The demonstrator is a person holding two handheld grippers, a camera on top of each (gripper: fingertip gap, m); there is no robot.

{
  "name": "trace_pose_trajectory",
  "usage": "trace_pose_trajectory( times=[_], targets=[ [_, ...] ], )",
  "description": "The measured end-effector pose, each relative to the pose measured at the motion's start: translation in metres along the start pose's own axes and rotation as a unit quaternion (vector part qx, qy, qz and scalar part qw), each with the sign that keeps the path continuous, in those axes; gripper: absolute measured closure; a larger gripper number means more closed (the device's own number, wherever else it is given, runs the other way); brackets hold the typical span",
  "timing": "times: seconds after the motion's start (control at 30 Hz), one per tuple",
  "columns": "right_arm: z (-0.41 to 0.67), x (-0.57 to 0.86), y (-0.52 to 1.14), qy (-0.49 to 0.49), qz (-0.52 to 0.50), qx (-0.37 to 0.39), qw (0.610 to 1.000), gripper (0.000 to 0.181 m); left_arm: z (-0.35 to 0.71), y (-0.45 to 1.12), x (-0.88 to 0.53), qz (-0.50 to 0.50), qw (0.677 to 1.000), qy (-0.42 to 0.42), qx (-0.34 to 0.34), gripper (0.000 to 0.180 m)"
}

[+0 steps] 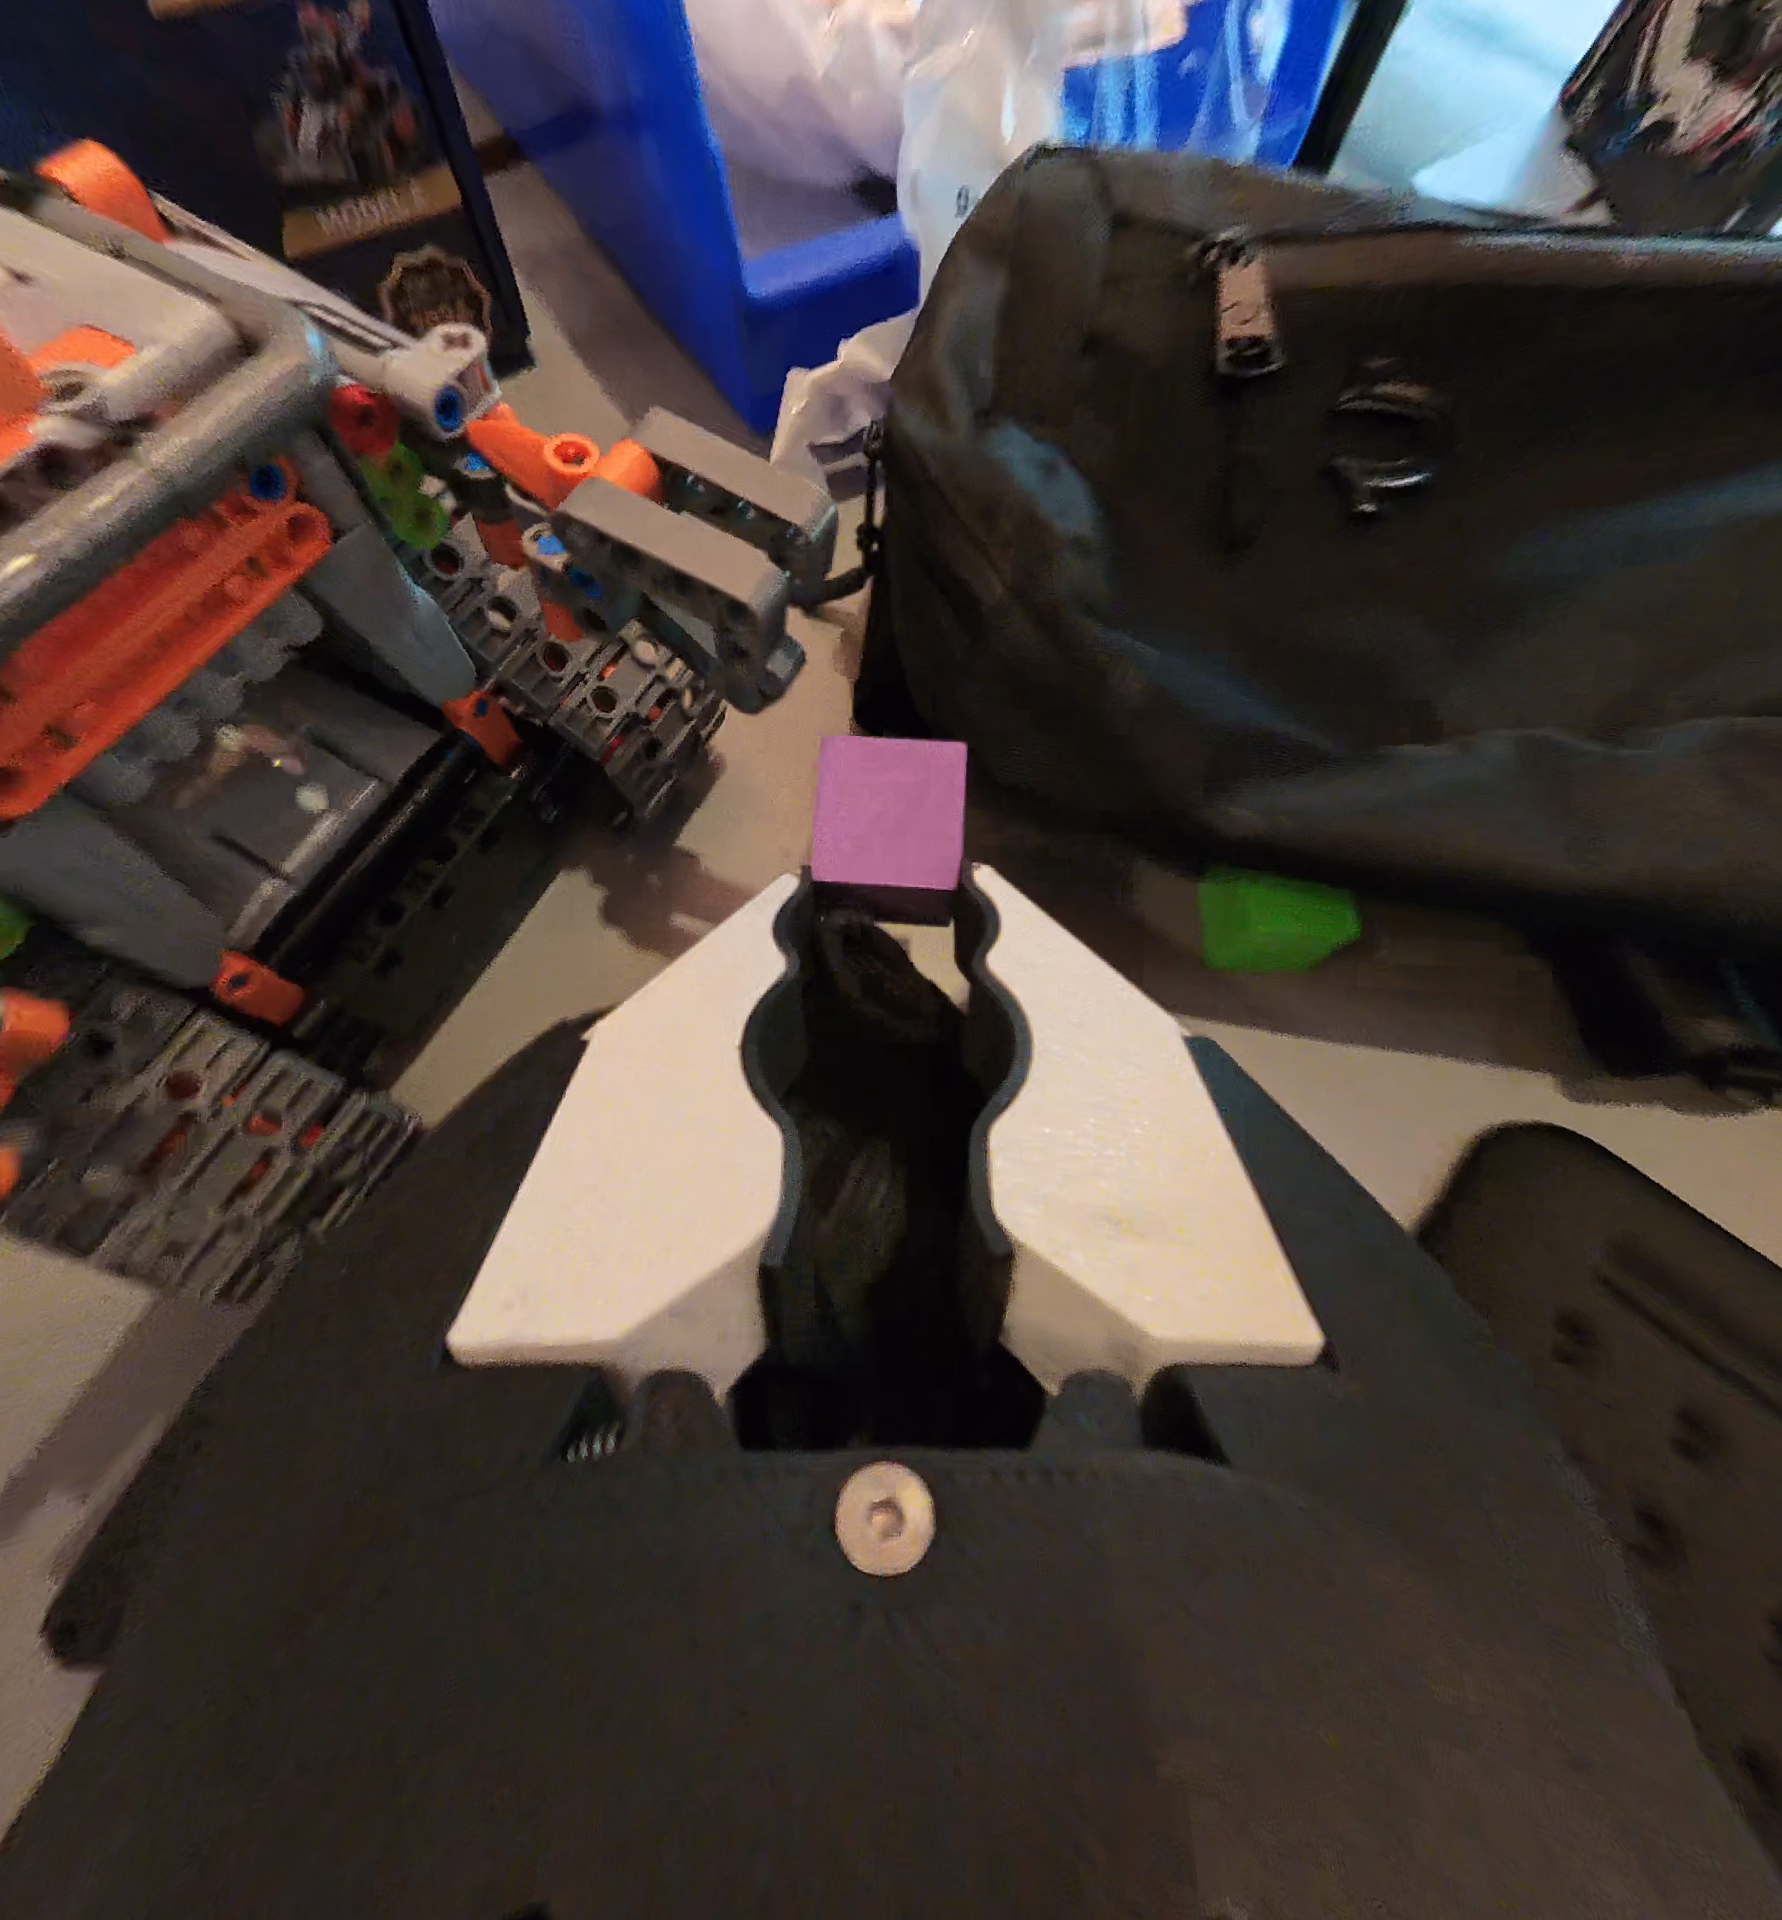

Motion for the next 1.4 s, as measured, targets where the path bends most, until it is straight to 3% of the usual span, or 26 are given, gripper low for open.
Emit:
trace_pose_trajectory(
  times=[0.3,0.67,0.83,0.97,1.2,1.4],
  targets=[
    [0.006,-0.056,0.038,-0.044,0.108,-0.042,0.992,0.135,0.013,-0.085,0.034,-0.088,0.983,-0.004,0.162,0.156],
    [0.021,-0.076,0.053,-0.039,0.197,-0.038,0.979,0.157,0.032,-0.108,0.046,-0.129,0.972,0.053,0.189,0.156],
    [0.051,-0.037,0.043,-0.029,0.116,0.046,0.992,0.157,0.033,-0.113,0.037,-0.074,0.972,0.065,0.213,0.156],
    [0.082,0.023,0.037,0.0,0.003,0.151,0.988,0.156,0.007,-0.095,0.03,-0.04,0.98,0.062,0.185,0.159],
    [0.085,0.068,0.064,-0.007,-0.06,0.18,0.982,0.157,-0.015,-0.073,0.023,0.0,0.984,0.071,0.163,0.149],
    [0.074,0.082,0.067,0.037,-0.047,0.205,0.977,0.156,-0.016,-0.073,0.021,0.004,0.984,0.07,0.165,0.15]
  ],
)
Point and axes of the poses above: each gripper's, where its closed fingertips meet, y out along the fingers, z out of its top, x = y × z across the jaws, the point moved 7 cm from there along -y, back along the fingers, and after that the axes turned 6 degrees about x, right-handed, at the moved point
